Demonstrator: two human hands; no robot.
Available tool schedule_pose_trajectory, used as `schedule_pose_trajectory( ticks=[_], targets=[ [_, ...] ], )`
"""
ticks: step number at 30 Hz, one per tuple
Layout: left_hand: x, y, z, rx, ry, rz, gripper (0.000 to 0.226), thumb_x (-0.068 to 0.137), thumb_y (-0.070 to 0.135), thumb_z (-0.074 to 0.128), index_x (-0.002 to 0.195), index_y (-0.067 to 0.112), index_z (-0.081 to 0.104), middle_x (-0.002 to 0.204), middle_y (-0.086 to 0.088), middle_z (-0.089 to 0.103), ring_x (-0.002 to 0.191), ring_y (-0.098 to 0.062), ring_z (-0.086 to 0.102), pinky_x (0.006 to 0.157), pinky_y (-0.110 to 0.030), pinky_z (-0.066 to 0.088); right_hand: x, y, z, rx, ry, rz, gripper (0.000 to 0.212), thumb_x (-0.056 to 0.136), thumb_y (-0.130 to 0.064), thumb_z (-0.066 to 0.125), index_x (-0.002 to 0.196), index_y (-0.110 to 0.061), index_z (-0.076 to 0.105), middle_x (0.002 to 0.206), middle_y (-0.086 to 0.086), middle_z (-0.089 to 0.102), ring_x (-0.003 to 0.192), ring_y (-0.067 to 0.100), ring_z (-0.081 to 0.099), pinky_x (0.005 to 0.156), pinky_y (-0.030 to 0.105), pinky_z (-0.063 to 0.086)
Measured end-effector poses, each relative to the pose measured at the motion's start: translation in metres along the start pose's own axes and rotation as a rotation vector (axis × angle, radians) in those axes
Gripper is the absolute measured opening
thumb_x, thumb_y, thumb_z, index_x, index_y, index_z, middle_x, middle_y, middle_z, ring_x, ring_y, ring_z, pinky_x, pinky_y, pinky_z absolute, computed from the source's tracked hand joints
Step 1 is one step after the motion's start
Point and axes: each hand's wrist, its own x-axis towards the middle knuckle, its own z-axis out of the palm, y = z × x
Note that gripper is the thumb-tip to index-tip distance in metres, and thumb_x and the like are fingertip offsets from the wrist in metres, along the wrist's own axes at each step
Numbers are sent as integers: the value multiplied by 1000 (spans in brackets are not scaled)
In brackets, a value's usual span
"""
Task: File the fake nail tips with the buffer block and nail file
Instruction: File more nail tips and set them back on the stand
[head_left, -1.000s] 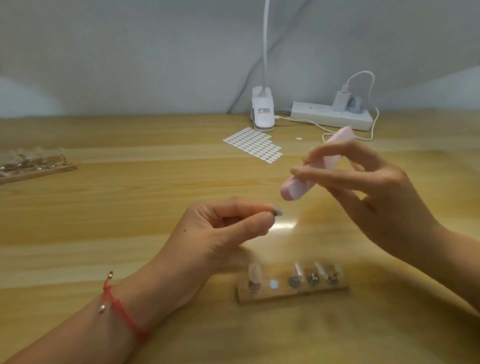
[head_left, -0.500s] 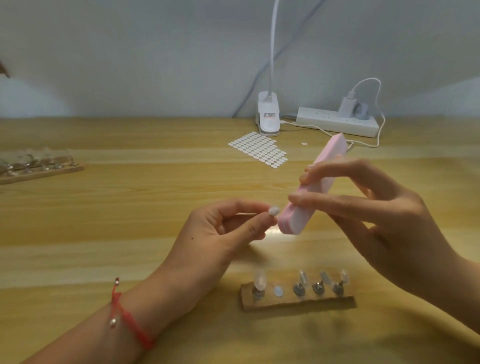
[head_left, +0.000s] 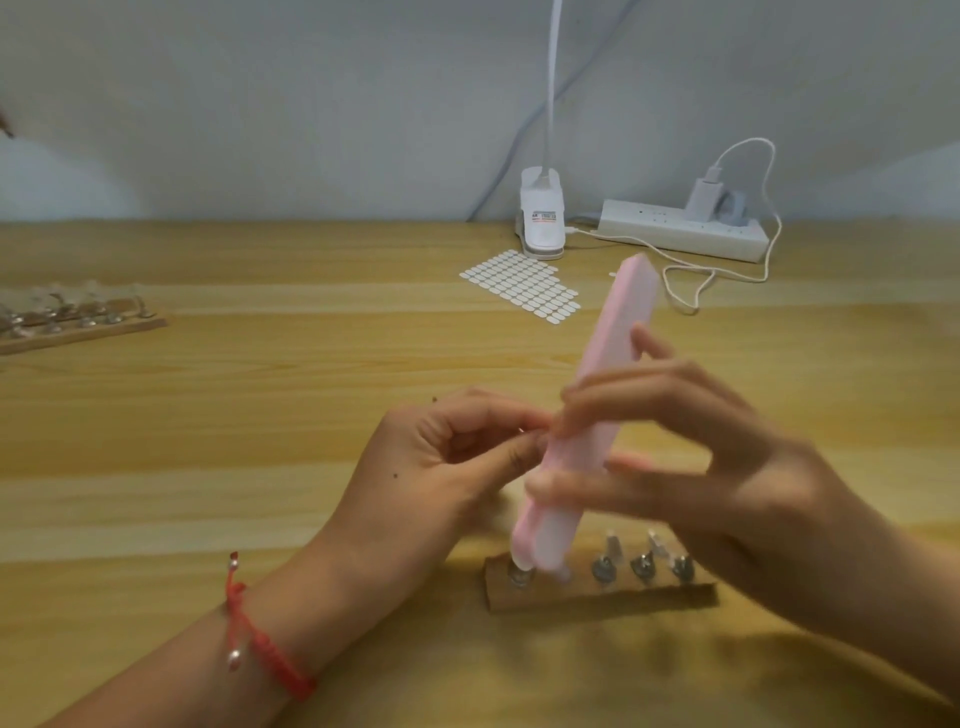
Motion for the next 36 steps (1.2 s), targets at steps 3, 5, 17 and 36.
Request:
schedule_pose_trajectory(
  ticks=[3,5,17,36],
  targets=[
    [-1,0,1,48,-5,15,21,71,20,69,87,8,77,90,-5,74,84,-9,68,74,-16,49,3,11,-6,19,35,127,46,88,15,52,121,-15,63,115,15,61,111,32,60,96,49,48],
    [-1,-1,1,63,-1,17,23,72,19,67,89,6,76,91,-7,73,86,-15,68,75,-22,51,1,3,-3,53,18,91,46,91,13,49,120,-19,65,116,13,61,113,30,59,101,49,45],
    [0,1,1,58,62,-2,34,66,29,68,88,5,76,94,-15,70,75,-22,63,67,-28,48,7,-5,6,93,14,91,36,96,6,49,119,-14,68,116,11,60,113,27,58,102,47,44],
    [-1,4,2,57,73,29,25,66,30,69,83,13,77,89,3,69,50,-31,48,51,-26,46,7,-6,9,86,86,167,39,91,9,55,120,-15,67,113,13,61,108,29,59,95,44,47]
  ],
)
